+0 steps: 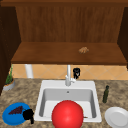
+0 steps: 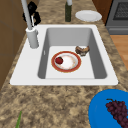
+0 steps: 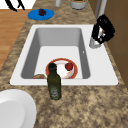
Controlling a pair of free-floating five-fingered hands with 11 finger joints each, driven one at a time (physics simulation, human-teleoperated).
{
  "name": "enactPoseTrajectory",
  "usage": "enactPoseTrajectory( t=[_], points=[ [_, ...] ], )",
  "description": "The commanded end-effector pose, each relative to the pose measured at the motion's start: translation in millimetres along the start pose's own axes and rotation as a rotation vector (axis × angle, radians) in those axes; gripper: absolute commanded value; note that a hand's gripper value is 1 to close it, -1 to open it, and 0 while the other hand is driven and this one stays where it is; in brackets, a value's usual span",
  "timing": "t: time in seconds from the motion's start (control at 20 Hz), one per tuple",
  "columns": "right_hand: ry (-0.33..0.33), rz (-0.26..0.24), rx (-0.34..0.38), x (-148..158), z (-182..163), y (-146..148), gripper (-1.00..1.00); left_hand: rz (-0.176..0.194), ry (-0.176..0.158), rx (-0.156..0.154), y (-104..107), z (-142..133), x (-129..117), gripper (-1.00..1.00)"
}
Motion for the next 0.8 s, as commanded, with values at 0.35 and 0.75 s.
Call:
enactPoseTrajectory(
  t=[0.35, 0.75],
  points=[
    [0.188, 0.049, -0.023, 49.1, 0.5, -1.7, 1.00, 0.000, 0.000, 0.000, 0.0, 0.0, 0.0, 0.00],
    [0.269, 0.066, -0.049, 54.5, 0.7, -2.5, 1.00, 0.000, 0.000, 0.000, 0.0, 0.0, 0.0, 0.00]
  ],
)
